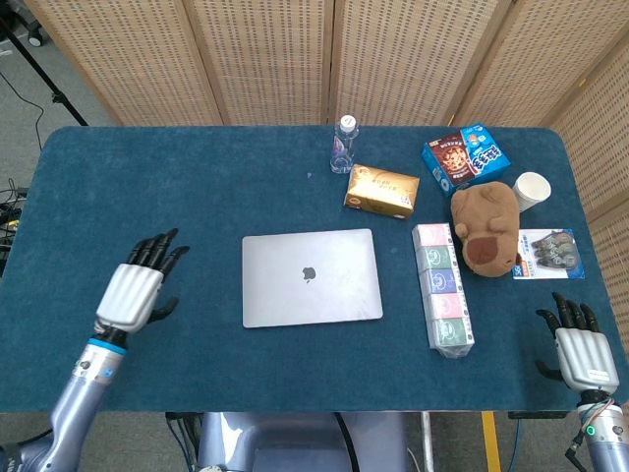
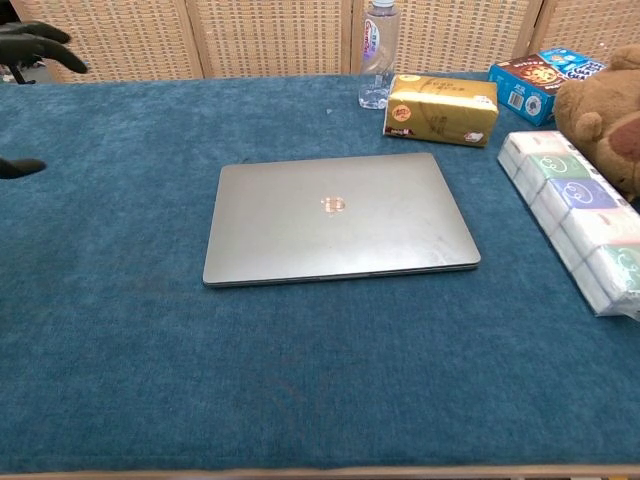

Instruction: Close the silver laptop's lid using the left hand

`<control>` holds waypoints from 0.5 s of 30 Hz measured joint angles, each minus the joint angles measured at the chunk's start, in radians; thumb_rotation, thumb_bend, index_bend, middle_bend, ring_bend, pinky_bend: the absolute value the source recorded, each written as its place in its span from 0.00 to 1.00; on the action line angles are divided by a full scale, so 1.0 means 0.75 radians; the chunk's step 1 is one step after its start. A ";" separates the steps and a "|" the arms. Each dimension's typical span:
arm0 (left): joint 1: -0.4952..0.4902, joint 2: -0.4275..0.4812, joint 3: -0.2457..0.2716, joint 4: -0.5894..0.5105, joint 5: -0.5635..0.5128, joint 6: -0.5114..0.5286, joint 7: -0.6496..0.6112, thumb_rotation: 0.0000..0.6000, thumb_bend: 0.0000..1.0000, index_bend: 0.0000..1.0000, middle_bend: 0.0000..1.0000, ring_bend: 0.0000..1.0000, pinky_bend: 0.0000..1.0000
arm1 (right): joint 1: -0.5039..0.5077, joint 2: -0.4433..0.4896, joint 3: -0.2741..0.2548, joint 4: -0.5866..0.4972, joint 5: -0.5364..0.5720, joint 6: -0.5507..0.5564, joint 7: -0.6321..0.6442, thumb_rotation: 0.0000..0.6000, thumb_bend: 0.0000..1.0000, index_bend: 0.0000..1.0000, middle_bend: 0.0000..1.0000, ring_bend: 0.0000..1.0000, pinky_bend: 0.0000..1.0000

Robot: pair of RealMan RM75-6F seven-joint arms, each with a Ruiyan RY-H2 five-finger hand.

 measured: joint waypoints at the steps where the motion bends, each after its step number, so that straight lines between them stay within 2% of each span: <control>1: 0.025 0.022 0.013 -0.005 0.015 0.025 -0.007 1.00 0.25 0.19 0.00 0.07 0.12 | 0.000 0.000 0.000 0.000 0.000 0.000 0.000 1.00 0.24 0.21 0.00 0.00 0.00; 7: 0.174 0.127 0.095 -0.021 0.107 0.163 -0.060 1.00 0.25 0.19 0.00 0.07 0.12 | 0.000 0.000 0.000 0.000 0.000 0.000 0.000 1.00 0.24 0.21 0.00 0.00 0.00; 15: 0.270 0.189 0.122 -0.021 0.152 0.229 -0.091 1.00 0.25 0.19 0.00 0.07 0.12 | 0.000 0.000 0.000 0.000 0.000 0.000 0.000 1.00 0.24 0.21 0.00 0.00 0.00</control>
